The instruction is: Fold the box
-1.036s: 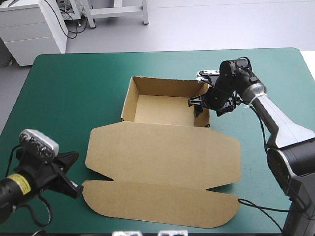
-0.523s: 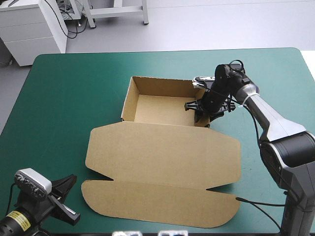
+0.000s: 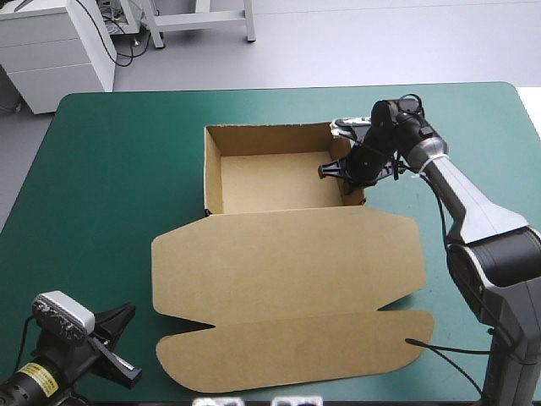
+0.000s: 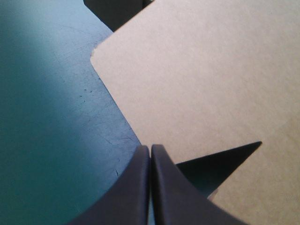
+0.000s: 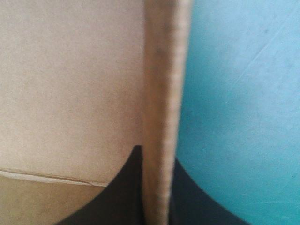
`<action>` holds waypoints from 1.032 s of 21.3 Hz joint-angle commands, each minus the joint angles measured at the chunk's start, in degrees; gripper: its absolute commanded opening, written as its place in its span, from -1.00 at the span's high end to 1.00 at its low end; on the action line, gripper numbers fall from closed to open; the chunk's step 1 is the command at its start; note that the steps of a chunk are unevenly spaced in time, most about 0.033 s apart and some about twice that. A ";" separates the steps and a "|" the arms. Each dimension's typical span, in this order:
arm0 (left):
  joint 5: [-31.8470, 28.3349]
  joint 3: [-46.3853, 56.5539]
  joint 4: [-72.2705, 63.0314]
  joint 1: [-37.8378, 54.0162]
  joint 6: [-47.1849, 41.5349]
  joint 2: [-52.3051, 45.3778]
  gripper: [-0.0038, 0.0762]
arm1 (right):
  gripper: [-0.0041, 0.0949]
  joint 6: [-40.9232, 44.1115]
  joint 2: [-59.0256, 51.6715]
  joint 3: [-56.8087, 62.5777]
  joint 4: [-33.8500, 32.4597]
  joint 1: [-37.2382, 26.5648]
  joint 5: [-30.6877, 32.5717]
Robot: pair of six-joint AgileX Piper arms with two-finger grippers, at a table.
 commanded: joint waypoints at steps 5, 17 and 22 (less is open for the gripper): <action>-4.14 -1.32 -0.24 -0.38 -0.47 0.54 0.92 | 0.96 -1.20 -11.88 -17.54 -17.14 -12.02 0.64; -2.98 -1.32 -0.24 -0.38 -1.34 0.54 0.92 | 0.96 -1.68 -2.76 -19.68 -23.77 -36.36 0.64; -2.98 -1.32 -0.02 -0.38 -1.34 0.54 0.92 | 0.96 -1.68 2.15 -19.68 -24.37 -37.04 0.64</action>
